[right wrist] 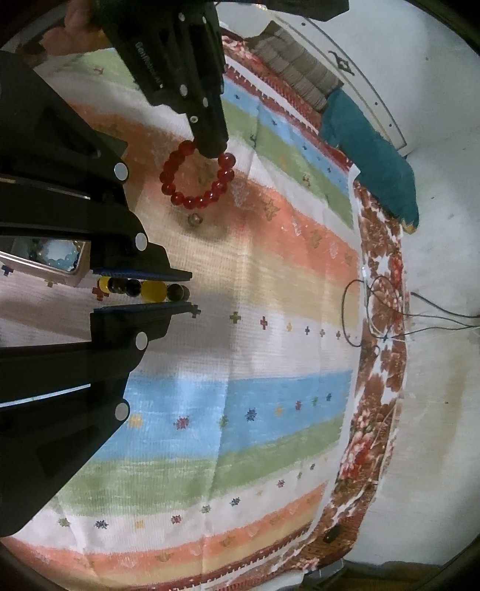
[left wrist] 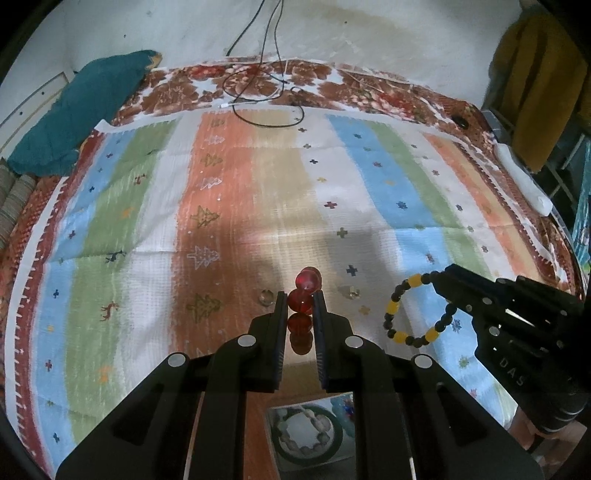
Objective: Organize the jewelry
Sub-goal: 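Carry the red bracelet with the left tool while the right tool carries the yellow-black bracelet to the tin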
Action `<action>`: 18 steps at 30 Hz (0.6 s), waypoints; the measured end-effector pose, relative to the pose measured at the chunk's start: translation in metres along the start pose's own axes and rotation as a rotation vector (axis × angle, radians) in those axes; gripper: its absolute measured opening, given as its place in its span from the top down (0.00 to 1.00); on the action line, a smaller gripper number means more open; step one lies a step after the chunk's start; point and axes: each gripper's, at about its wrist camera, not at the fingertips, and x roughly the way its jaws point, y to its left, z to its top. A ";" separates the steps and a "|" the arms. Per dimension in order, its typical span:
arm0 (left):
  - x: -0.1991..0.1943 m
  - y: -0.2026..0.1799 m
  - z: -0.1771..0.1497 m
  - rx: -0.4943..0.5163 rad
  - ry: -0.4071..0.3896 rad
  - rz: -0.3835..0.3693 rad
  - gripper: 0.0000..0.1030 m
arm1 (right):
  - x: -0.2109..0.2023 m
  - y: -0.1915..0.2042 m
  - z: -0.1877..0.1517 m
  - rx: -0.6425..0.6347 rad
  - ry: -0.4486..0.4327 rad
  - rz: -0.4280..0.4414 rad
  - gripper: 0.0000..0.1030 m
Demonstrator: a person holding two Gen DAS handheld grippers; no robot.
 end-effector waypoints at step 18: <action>-0.033 -0.007 -0.014 0.007 -0.055 -0.008 0.87 | -0.029 0.010 -0.014 -0.016 -0.041 0.016 0.88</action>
